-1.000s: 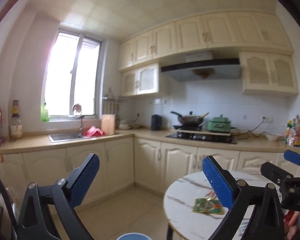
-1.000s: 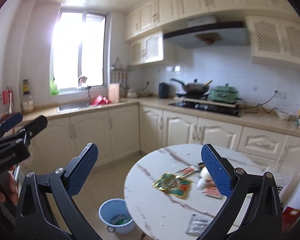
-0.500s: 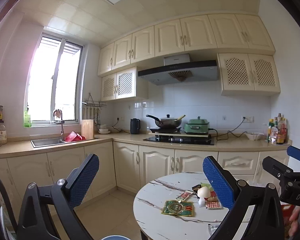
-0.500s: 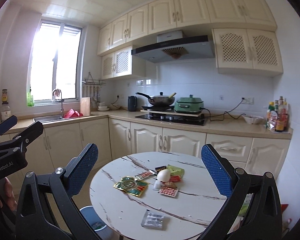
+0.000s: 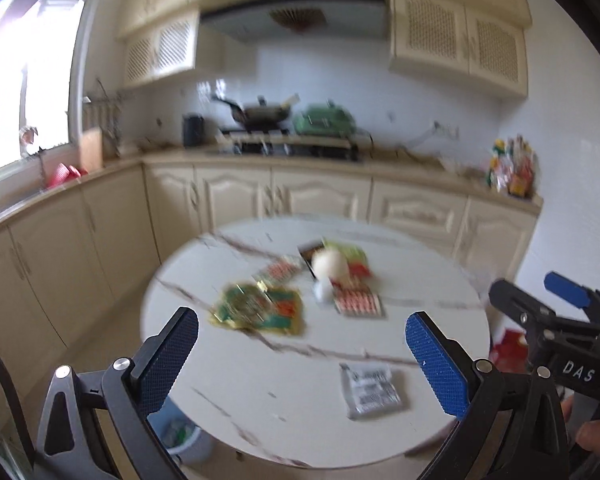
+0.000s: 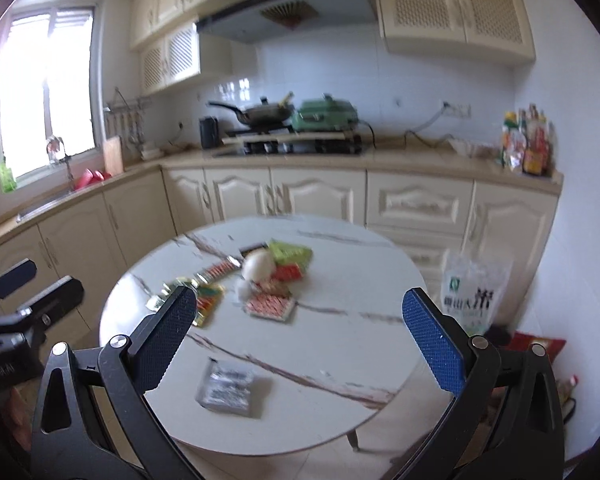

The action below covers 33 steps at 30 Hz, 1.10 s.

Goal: Collect trash
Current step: 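Move both tools back from the bin toward the table, then grasp the silver barcode sachet with the left gripper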

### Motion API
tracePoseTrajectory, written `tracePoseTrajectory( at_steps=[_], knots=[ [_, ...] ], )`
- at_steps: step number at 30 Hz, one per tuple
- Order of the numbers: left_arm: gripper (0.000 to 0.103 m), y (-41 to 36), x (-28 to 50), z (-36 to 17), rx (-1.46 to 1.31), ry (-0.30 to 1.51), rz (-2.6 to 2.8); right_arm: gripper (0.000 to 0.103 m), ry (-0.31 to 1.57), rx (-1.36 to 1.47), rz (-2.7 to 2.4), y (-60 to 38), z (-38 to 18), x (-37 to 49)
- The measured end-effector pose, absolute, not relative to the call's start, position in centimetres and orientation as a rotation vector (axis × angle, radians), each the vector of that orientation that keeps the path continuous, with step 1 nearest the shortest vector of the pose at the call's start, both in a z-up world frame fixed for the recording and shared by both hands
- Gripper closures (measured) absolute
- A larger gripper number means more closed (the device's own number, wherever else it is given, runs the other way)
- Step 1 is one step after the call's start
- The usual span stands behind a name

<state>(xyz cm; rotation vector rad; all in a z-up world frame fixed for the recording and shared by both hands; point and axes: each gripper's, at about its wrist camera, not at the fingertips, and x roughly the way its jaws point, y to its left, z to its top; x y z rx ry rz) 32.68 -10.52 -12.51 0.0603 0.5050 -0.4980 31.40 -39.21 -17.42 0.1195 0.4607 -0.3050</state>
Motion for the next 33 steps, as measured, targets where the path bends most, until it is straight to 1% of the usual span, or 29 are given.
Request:
tracePoseTrajectory(
  at_steps=[5, 7, 12, 13, 14, 15, 16, 19, 22, 27, 28, 29, 30, 31, 32, 33],
  knots=[
    [0.001, -15.1, 34.7, -15.1, 0.128, 0.649, -0.541, 0.0, 0.576, 0.172, -0.347, -43.2, -21.8, 32.7],
    [0.001, -17.3, 35.3, -15.5, 0.154, 0.682, -0.546, 0.0, 0.608, 0.189, -0.35, -44.5, -22.9, 33.1],
    [0.002, -19.7, 36.0, -16.9, 0.195, 0.754, -0.55, 0.0, 0.662, 0.201, -0.346, -46.2, -24.6, 34.5],
    [0.005, -20.0, 36.4, -17.0, 0.2, 0.763, -0.547, 0.0, 0.667, 0.201, -0.341, -46.3, -24.8, 34.8],
    [0.013, -20.1, 36.6, -17.1, 0.201, 0.774, -0.55, 0.0, 0.675, 0.202, -0.338, -46.5, -25.1, 35.0],
    [0.018, -20.3, 37.2, -17.7, 0.198, 0.789, -0.554, 0.0, 0.679, 0.205, -0.335, -46.7, -25.2, 35.3],
    [0.029, -20.5, 38.1, -18.5, 0.192, 0.81, -0.554, 0.0, 0.681, 0.209, -0.329, -46.8, -25.4, 35.6],
    [0.034, -20.6, 39.4, -18.5, 0.197, 0.798, -0.534, 0.0, 0.687, 0.206, -0.317, -46.8, -25.5, 36.5],
    [0.05, -20.9, 40.6, -18.8, 0.194, 0.787, -0.538, 0.0, 0.694, 0.197, -0.304, -46.7, -25.6, 37.7],
    [0.053, -20.0, 41.9, -19.3, 0.187, 0.79, -0.56, 0.0, 0.719, 0.173, -0.287, -46.3, -25.9, 40.0],
    [0.056, -19.2, 41.7, -19.5, 0.175, 0.787, -0.57, 0.0, 0.725, 0.165, -0.285, -46.2, -26.0, 40.5],
    [0.068, -18.8, 41.9, -19.3, 0.161, 0.779, -0.58, 0.0, 0.73, 0.159, -0.279, -46.2, -26.0, 41.1],
    [0.073, -18.5, 42.1, -19.0, 0.15, 0.771, -0.59, 0.0, 0.737, 0.157, -0.269, -46.1, -26.0, 41.7],
    [0.085, -18.1, 42.4, -18.6, 0.14, 0.765, -0.594, 0.0, 0.741, 0.159, -0.258, -46.1, -26.1, 42.2],
    [0.091, -17.8, 42.8, -18.3, 0.133, 0.762, -0.593, 0.0, 0.747, 0.161, -0.246, -46.0, -26.1, 43.0],
    [0.091, -17.5, 43.3, -18.1, 0.13, 0.761, -0.591, 0.0, 0.753, 0.159, -0.238, -45.9, -26.2, 43.6]
  ],
)
